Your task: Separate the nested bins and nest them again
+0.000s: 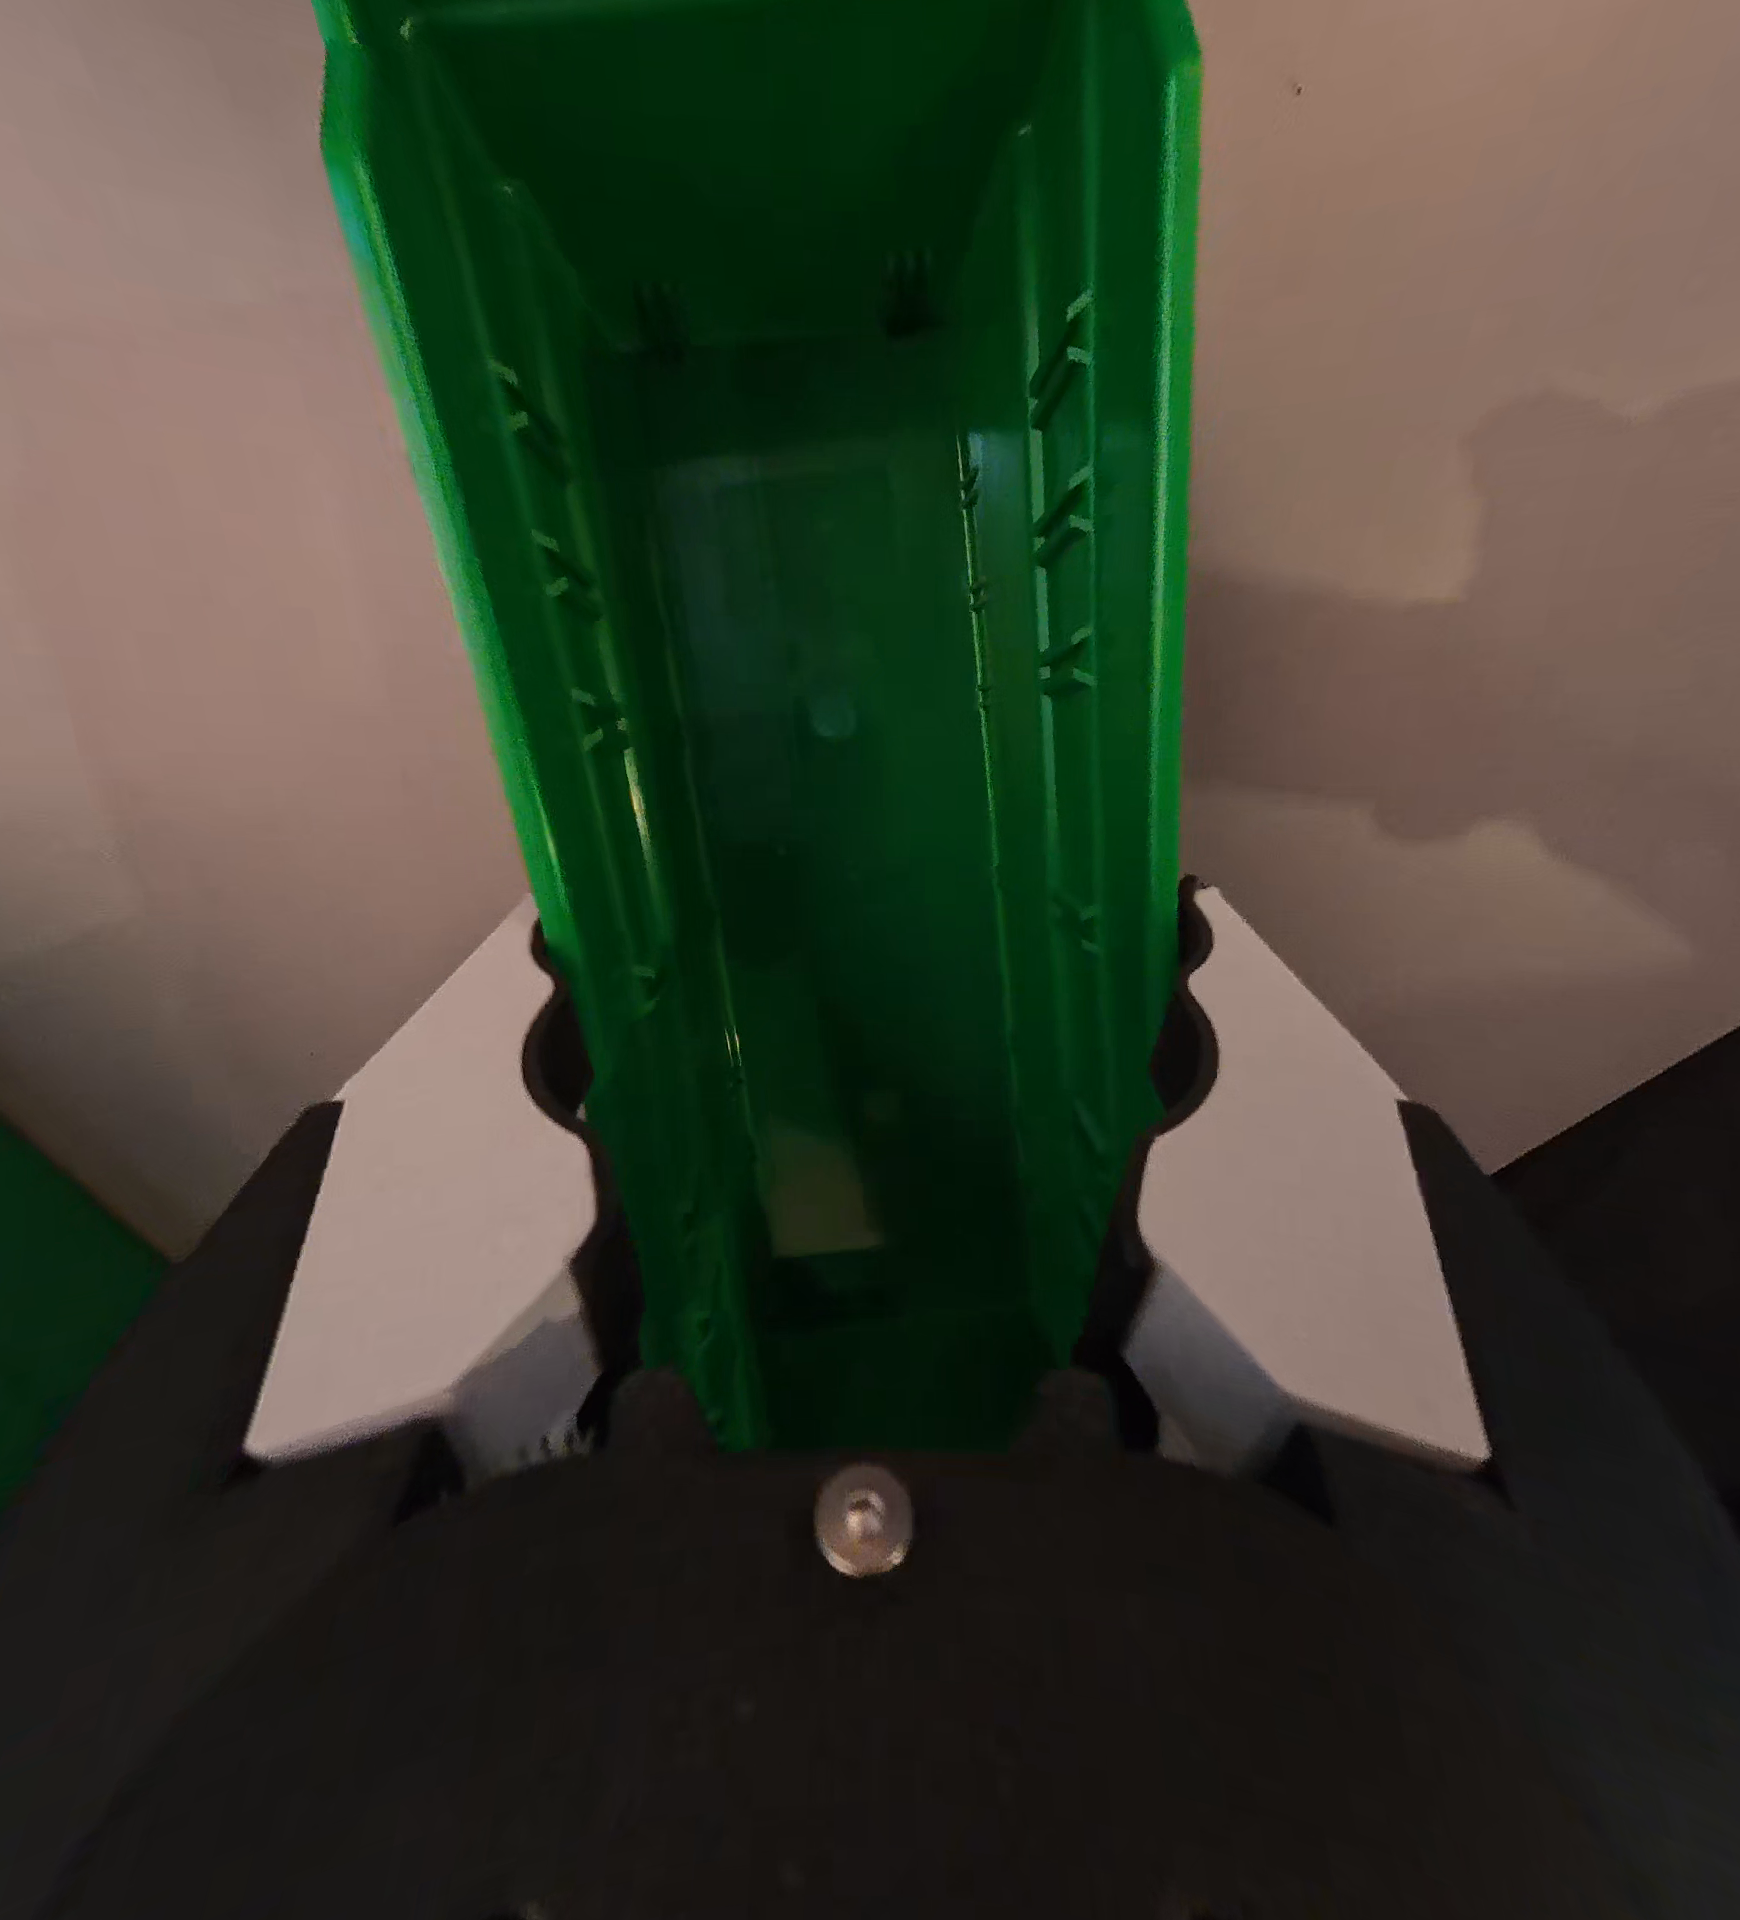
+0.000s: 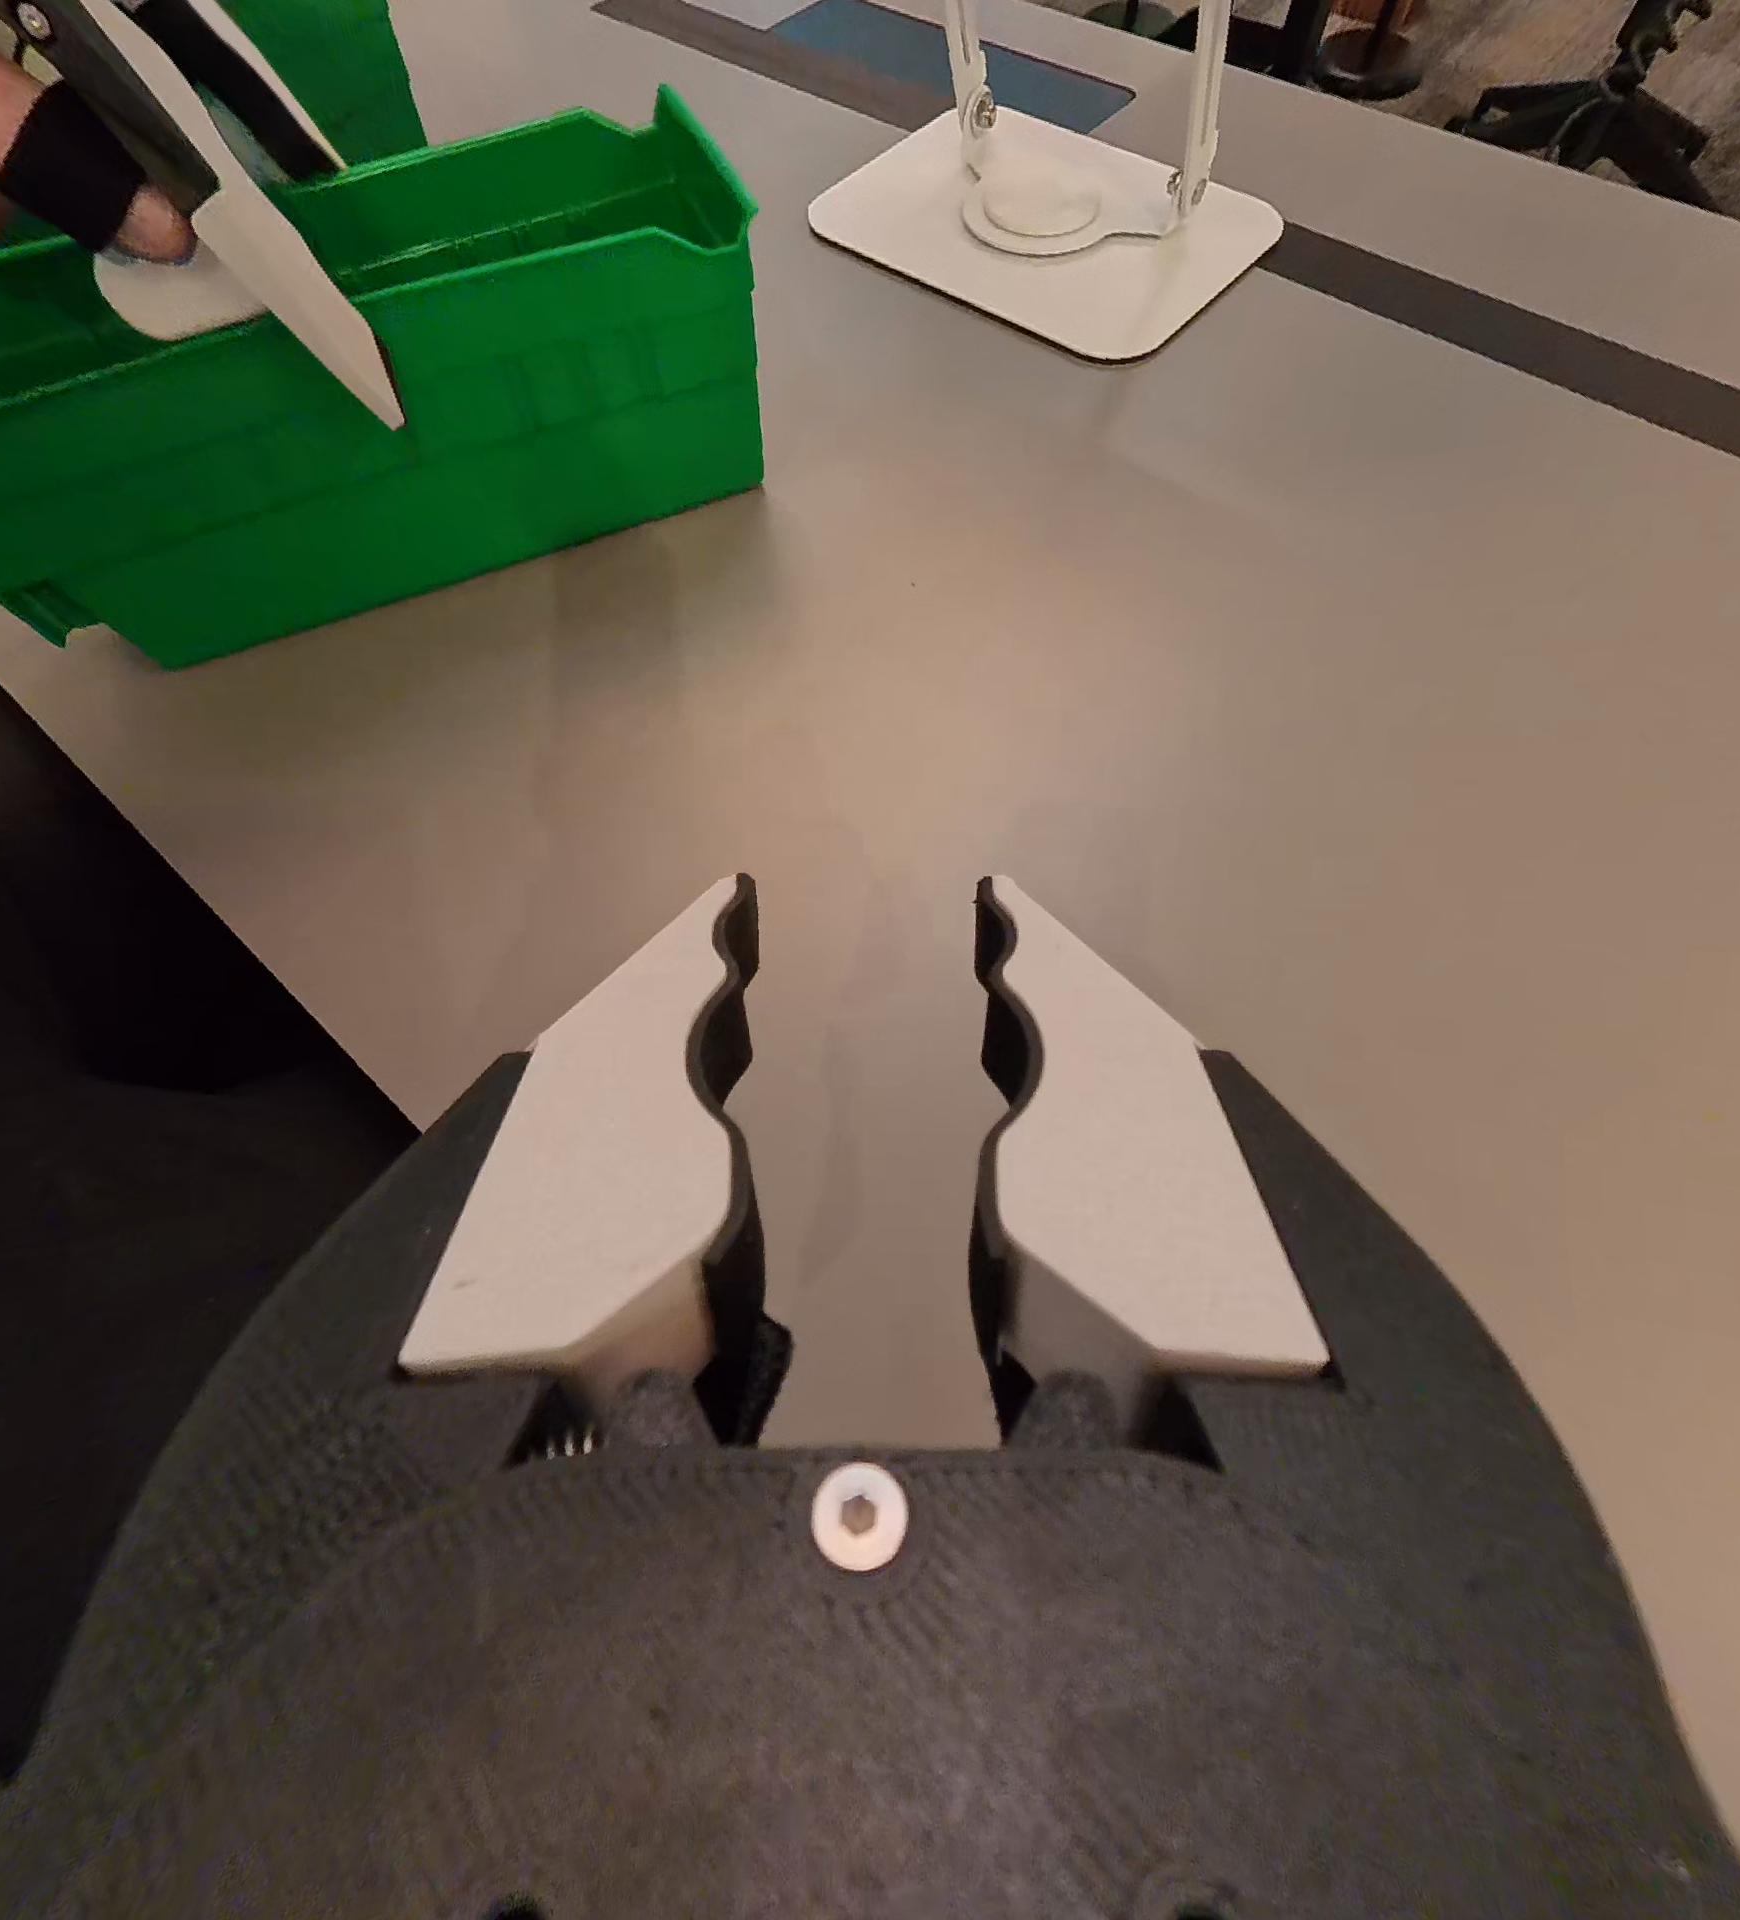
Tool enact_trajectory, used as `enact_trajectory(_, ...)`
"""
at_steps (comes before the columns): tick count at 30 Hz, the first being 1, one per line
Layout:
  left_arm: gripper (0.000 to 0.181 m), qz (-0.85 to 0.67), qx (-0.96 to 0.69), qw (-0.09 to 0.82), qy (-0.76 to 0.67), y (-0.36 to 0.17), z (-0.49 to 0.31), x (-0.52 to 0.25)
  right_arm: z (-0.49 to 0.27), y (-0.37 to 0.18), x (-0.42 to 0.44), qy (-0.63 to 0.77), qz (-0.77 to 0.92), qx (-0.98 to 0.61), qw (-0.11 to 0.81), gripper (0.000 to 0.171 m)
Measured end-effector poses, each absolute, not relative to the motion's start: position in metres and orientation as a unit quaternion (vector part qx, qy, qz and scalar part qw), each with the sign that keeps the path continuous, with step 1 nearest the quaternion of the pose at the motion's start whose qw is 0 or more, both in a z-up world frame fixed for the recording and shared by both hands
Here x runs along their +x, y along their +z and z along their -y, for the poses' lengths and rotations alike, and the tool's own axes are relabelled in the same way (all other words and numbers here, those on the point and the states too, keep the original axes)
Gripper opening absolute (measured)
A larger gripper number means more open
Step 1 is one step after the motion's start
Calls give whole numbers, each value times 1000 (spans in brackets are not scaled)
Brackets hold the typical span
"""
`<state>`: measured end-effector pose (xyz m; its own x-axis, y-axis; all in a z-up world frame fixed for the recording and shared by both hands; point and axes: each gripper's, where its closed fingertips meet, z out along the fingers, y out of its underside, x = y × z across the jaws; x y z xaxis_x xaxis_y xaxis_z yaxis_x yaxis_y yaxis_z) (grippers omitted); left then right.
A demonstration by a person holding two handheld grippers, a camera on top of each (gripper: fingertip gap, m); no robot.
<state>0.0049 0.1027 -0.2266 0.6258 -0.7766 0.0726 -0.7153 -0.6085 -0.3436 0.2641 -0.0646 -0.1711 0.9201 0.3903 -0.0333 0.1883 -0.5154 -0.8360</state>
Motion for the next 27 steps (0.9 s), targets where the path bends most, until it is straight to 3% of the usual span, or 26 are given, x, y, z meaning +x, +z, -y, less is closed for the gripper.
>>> enact_trajectory(12,100,-407,-887,173,-132,-203,-114,-4,64,-173,261,113,171,-864,461,40)
enact_trajectory(19,100,-379,-879,241,-158,-116,-138,-29,62,-178,257,118,176,-864,456,40)
enact_trajectory(27,100,-298,-897,297,-135,-28,-176,-125,60,-178,252,125,181,-861,458,40)
